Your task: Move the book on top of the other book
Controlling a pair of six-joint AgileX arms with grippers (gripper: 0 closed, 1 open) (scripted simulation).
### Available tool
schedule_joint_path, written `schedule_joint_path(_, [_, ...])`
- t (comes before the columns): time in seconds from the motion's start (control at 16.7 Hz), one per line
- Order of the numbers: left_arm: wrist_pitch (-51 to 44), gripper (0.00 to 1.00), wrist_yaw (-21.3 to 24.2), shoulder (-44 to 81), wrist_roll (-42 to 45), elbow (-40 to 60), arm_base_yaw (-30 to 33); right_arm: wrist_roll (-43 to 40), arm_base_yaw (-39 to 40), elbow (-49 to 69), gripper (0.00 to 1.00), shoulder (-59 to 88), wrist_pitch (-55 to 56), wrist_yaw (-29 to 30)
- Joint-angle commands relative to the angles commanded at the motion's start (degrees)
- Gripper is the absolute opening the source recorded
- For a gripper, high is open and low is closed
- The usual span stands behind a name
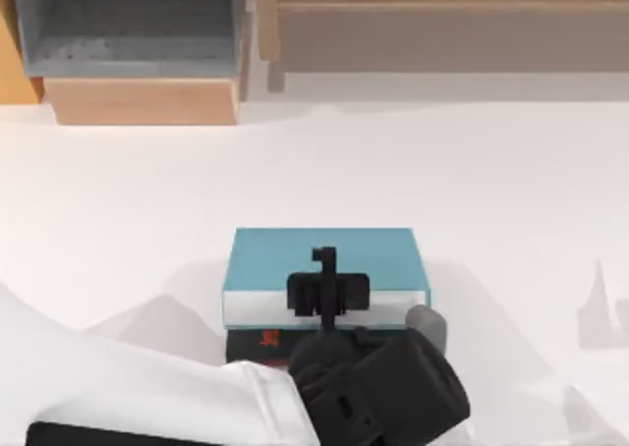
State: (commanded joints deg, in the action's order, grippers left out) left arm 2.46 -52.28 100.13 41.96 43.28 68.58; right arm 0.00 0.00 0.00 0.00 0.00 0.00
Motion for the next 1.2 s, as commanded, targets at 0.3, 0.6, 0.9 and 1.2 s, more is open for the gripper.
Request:
schedule_joint_path(0.3, [0.5,0.08,0.1,0.3,0.3,0.0,-0.2,0.0,0.0,0.0,1.0,0.0,0.0,0.0])
schedule_joint_path(0.6, [0.5,0.45,0.1,0.3,0.3,0.0,-0.2,0.0,0.0,0.0,1.0,0.0,0.0,0.0])
schedule_joint_path(0.9, [0.5,0.83,0.1,0.3,0.3,0.0,-0.2,0.0,0.0,0.0,1.0,0.0,0.0,0.0])
schedule_joint_path(1.2, [0.5,1.0,0.1,0.3,0.3,0.0,-0.2,0.0,0.0,0.0,1.0,0.0,0.0,0.0])
